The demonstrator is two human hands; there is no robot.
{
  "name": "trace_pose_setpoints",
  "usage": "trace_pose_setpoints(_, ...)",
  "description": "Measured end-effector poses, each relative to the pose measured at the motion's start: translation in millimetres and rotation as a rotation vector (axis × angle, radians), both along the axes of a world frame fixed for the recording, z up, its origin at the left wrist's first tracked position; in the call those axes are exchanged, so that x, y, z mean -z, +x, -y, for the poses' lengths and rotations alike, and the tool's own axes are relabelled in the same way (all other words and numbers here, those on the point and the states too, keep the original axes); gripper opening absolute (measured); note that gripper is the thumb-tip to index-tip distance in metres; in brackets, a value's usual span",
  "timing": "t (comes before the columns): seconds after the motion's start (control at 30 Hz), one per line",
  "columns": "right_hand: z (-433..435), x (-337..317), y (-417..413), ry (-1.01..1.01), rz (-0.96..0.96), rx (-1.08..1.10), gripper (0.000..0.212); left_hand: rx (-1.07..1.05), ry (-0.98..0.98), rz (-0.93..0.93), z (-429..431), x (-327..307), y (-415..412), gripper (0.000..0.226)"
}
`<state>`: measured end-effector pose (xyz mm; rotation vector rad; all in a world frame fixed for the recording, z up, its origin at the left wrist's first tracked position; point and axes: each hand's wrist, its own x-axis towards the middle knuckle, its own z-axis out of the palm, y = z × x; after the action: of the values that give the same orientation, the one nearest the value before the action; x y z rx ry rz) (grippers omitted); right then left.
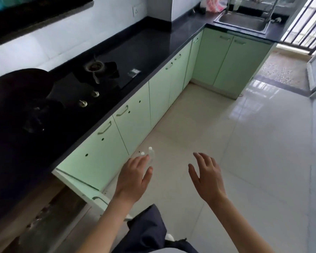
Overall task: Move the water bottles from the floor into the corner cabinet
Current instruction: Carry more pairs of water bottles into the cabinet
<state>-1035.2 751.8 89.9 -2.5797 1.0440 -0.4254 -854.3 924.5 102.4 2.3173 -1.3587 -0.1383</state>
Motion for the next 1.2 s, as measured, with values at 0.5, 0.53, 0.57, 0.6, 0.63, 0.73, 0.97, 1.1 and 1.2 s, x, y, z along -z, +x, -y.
trace_pose_setpoints(0.5,224.9,3.2,181.6,-0.018,-0.114,-0.346,0.058,-0.231,0.043,0.015,198.1,29.2,141.5,0.053)
trace_pose_setpoints(0.53,237.5,-0.3,195.4,-0.019,-0.122,-0.385,0.058,-0.265,0.044,0.019,207.2,24.3,151.7,0.054)
trace_pose_setpoints(0.57,249.5,-2.8,209.1,-0.021,-0.122,-0.423,0.058,-0.306,0.045,0.022,215.2,20.9,160.9,0.054)
trace_pose_setpoints(0.6,260.7,-4.6,222.3,-0.024,-0.117,-0.462,0.058,-0.354,0.046,0.024,221.7,18.1,168.3,0.055)
trace_pose_setpoints(0.63,271.2,-6.1,235.5,-0.028,-0.11,-0.503,0.057,-0.403,0.045,0.025,227.4,15.7,173.8,0.055)
trace_pose_setpoints(0.73,298.9,-5.1,274.6,-0.017,-0.117,-0.658,0.058,-0.56,0.066,-0.005,238.0,15.9,180.3,0.057)
trace_pose_setpoints(0.97,357.1,25.7,330.5,0.006,-0.247,-1.096,0.065,-1.104,0.114,-0.167,264.3,43.6,105.6,0.062)
trace_pose_setpoints(1.1,389.3,33.6,340.7,0.004,-0.269,-1.261,0.066,-1.344,0.068,-0.256,304.0,50.9,49.0,0.06)
trace_pose_setpoints(1.2,404.0,38.2,346.2,0.0,-0.248,-1.325,0.064,-1.427,0.057,-0.316,330.7,53.4,26.8,0.062)
